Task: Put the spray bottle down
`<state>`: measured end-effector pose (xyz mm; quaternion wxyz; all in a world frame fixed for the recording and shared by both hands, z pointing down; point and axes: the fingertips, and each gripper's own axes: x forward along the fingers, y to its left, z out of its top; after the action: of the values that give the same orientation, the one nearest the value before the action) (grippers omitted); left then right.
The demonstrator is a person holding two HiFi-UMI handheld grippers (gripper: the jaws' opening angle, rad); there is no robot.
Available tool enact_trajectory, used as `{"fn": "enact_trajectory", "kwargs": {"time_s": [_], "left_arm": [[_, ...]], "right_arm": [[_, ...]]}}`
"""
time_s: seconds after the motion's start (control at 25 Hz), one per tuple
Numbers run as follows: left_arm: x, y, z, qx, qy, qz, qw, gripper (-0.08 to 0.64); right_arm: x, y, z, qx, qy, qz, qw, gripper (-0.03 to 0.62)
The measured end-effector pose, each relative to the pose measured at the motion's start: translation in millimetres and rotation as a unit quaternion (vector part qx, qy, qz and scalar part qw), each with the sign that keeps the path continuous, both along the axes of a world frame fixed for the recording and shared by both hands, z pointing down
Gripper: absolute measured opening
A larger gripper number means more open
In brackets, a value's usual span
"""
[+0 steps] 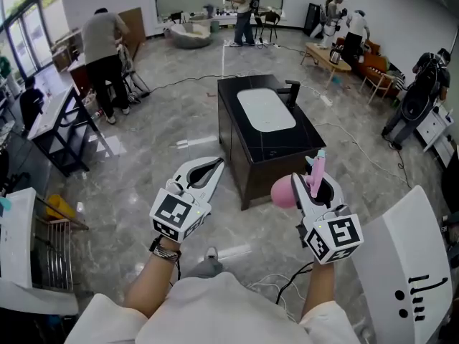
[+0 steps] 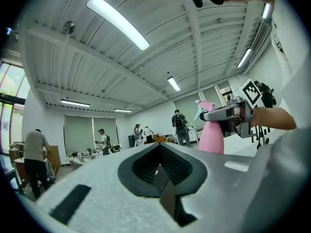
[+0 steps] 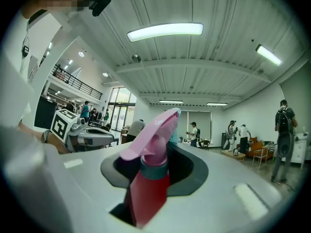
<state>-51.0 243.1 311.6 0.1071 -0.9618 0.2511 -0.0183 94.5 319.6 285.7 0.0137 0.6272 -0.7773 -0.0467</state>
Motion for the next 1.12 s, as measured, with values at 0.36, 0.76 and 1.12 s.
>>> {"fn": "enact_trajectory", "kwargs": {"time_s": [0.36, 0.76, 1.12], "left_arm": [[16.7, -24.2, 9.5, 0.000, -0.006, -0.007, 1.0000, 0.000], [43.5, -90.6, 21.1, 0.015, -0.021, -0.008, 0.9996, 0.000], [54.8, -190.7, 19.6, 0.016, -0.024, -0.014, 0.9995, 0.000]], "right_arm": [[14.7, -26.3, 0.9, -0.001, 0.005, -0.007, 1.000, 0.141], [40.7, -93.8, 12.5, -0.004, -0.002, -0.002, 1.000, 0.141], [52.8, -193.9, 14.5, -0.008, 0.002, -0.006, 1.000, 0.141]]}}
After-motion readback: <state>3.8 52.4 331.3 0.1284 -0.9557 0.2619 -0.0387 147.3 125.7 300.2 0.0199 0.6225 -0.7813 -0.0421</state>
